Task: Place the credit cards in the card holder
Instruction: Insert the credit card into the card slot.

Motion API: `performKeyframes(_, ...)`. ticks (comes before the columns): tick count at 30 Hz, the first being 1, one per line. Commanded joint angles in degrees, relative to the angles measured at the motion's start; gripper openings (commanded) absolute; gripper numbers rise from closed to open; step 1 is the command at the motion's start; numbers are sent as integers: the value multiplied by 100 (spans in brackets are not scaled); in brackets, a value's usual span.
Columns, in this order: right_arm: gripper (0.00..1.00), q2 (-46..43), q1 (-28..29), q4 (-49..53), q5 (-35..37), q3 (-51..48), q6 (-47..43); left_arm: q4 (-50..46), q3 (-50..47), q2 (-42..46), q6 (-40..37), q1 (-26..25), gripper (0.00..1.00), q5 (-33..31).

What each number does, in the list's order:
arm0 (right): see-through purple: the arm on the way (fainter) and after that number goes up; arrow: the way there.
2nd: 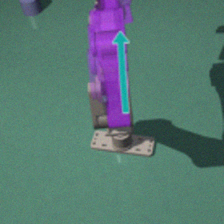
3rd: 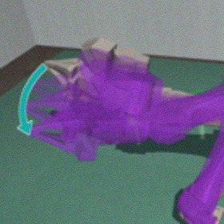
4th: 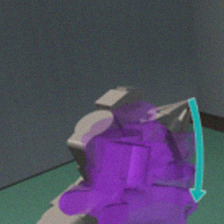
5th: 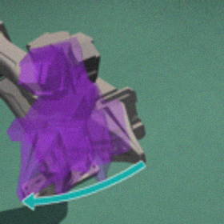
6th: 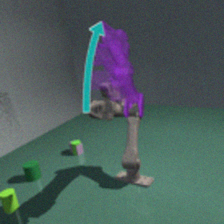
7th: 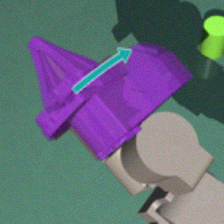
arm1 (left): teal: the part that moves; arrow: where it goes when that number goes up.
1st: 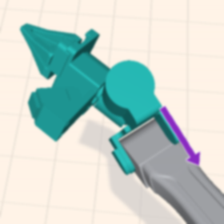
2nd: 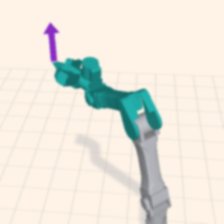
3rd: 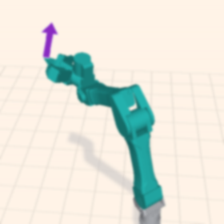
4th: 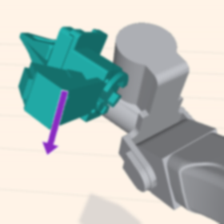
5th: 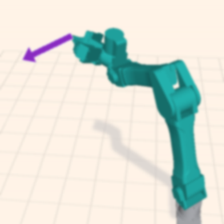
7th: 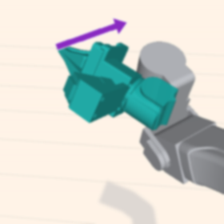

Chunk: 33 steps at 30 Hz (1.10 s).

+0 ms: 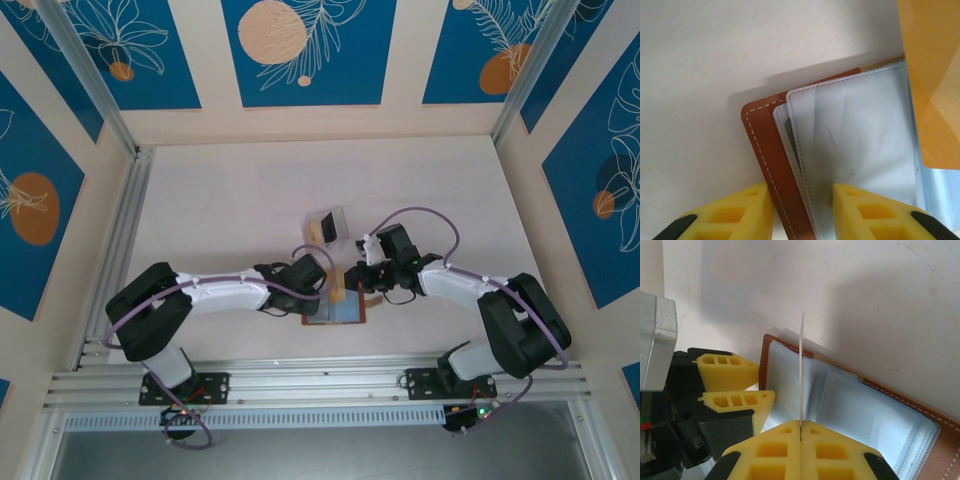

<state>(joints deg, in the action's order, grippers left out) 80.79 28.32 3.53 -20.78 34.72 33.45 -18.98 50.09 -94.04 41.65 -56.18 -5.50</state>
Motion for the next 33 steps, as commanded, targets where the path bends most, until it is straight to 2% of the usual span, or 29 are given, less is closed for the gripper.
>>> performKeyframes(1, 0, -112, -28, -314, -194, -199, 180, -365, -245, -272, 54, -112, 33, -83)
performKeyframes(9, 0, -196, -45, -507, 38, -501, 446, -359, -236, -313, 97, -130, 33, -83)
performKeyframes(20, 0, -191, 38, -1509, 241, -1197, 1355, -326, -201, -382, 98, -137, 33, -44)
performKeyframes(33, 0, -644, 287, -1566, 970, -1714, 1962, -308, -218, -385, 116, -139, 33, -49)
